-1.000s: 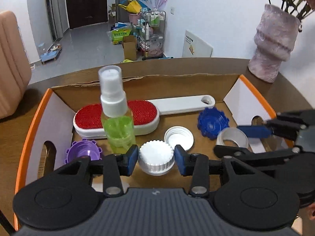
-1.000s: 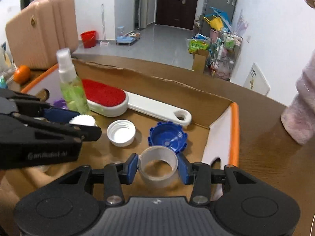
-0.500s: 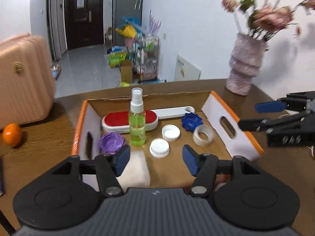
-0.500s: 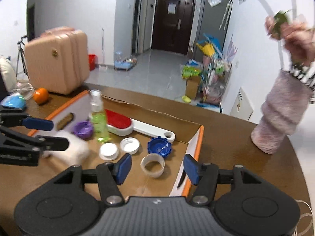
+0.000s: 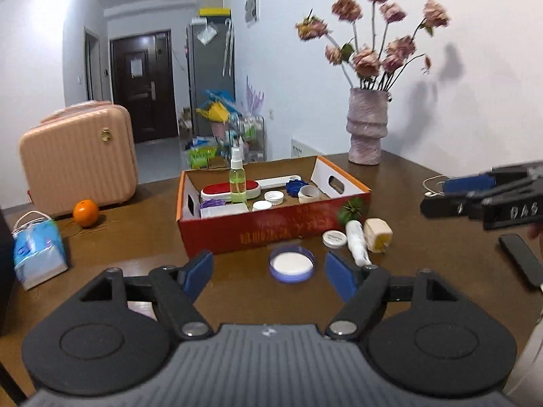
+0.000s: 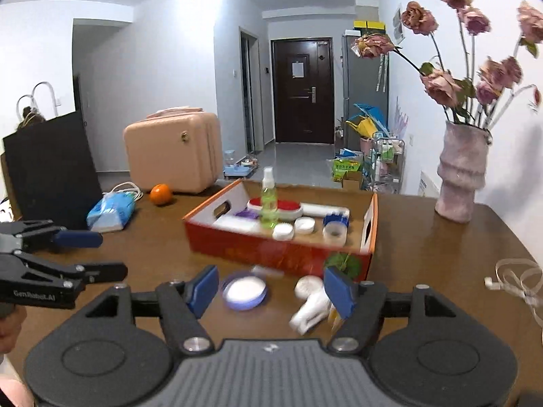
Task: Organize rigid objects
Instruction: 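Grasp the blue-rimmed white lid with the left tool while the right tool grasps the white spray bottle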
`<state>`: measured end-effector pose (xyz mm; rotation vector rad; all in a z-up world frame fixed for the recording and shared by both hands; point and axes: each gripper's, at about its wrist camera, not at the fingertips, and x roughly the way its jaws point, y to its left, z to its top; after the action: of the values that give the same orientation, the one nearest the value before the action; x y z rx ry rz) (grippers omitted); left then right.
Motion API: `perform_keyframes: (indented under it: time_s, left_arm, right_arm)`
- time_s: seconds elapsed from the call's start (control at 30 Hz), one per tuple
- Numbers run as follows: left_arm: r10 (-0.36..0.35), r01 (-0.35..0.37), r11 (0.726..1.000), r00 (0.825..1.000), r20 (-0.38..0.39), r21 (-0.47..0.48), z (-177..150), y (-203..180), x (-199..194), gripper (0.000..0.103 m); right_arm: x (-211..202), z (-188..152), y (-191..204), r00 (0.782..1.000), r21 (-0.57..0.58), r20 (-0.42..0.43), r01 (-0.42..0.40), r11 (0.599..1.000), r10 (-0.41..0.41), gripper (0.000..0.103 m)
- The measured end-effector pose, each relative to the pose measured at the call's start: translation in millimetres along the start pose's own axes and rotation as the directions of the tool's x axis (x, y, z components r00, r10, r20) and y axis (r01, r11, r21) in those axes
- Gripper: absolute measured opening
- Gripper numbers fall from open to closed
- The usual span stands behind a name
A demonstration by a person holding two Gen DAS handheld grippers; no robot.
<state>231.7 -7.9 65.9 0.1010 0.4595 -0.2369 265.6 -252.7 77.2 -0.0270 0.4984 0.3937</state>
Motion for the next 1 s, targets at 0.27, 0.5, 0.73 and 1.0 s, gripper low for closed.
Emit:
perform_keyframes:
  time_s: [0.27, 0.5, 0.73, 1.0]
  left_arm:
    - [0.019, -0.018, 0.994, 1.0, 0.008, -0.104, -52.8, 0.4, -39.9, 0.08]
    - [0.031, -0.037, 0.991, 0.998, -0.052, -0.132, -62.9, 10.1, -9.8, 0.08]
    - [-0.024, 0.021, 0.999, 0.996, -0.091, -0.033, -36.6, -6.7, 81.0, 0.08]
    - [-0.04, 0.045, 0.999, 0.986, -0.16, 0.026, -18.6, -15.1, 195.9, 0.08]
  right_arm:
    - [-25.4, -68.8, 23.8, 0.999, 0.072, -0.037, -0.017, 0.997, 0.02, 0.068]
    - [-5.8, -82.6, 17.0, 0.998, 0.107, -0.061, 0.032, 0.994, -0.025, 0.067]
    - [55.5, -73.4, -11.9, 0.996, 0.165, -0.075, 0.048, 0.985, -0.036, 0.054]
    - [156.9, -53.2, -27.8, 0.984, 0.121, -0.132, 0.131, 0.984, -0.115, 0.039]
